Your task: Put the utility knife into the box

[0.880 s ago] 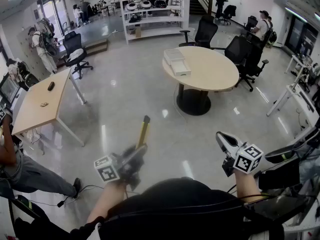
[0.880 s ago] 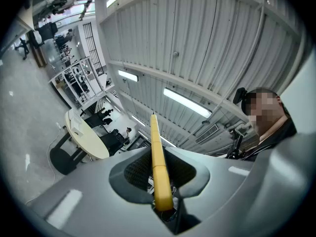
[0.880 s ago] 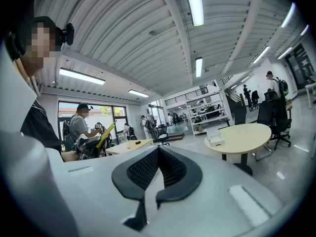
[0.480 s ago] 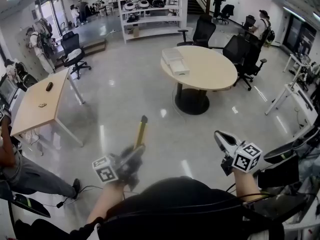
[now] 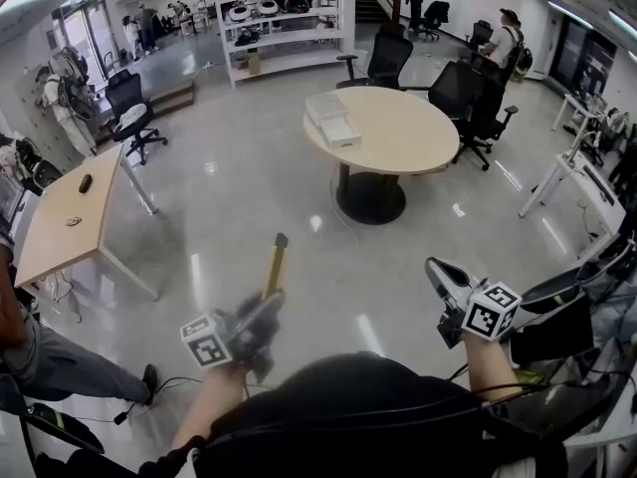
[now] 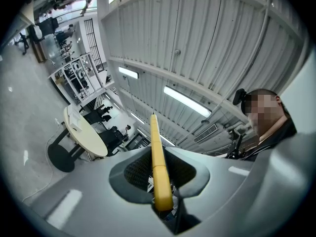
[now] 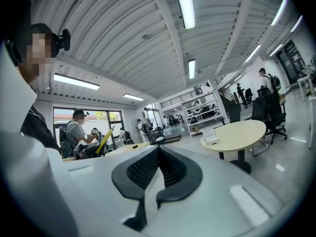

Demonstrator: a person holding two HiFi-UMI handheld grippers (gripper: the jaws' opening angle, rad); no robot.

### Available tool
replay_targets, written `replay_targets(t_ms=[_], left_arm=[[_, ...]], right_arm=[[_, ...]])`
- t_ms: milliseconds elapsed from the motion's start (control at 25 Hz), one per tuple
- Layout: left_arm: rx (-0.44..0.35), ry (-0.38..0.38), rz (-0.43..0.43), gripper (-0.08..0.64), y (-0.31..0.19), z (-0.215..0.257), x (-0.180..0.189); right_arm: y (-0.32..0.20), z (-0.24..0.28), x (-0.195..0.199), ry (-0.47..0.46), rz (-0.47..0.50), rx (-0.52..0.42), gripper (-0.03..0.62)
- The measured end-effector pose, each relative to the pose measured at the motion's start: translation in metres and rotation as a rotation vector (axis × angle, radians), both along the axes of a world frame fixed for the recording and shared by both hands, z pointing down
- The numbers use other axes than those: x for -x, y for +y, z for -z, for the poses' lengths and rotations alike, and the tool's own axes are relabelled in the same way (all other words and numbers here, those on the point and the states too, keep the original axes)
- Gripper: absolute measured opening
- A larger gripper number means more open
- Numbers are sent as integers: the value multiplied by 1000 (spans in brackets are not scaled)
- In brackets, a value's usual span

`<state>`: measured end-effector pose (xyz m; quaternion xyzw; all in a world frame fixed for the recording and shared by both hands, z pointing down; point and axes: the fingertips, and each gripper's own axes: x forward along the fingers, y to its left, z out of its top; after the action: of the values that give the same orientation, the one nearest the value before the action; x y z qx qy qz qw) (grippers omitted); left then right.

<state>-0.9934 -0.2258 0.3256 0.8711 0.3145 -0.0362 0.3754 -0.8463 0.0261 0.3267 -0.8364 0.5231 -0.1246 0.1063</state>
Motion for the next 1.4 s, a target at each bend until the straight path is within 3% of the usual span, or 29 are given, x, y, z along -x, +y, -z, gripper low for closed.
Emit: replay_targets(t_ms=[160, 400, 760, 1000, 1400], left_arm=[[-9, -11, -31, 71, 25, 1, -16], [-35, -8, -35, 71, 71, 15, -57], [-15, 17, -70, 71, 178, 28, -147], [-17, 3, -133, 71, 249, 24, -207], [-18, -47, -294, 71, 320, 11, -294]], right_arm=[[31, -3, -6, -15, -28, -13, 14], [84, -3, -48, -30, -47, -39, 14], [186, 16, -122, 38, -46, -20, 14], [250, 9, -166, 41, -77, -18, 14], [316, -14, -207, 7, -187, -20, 15]])
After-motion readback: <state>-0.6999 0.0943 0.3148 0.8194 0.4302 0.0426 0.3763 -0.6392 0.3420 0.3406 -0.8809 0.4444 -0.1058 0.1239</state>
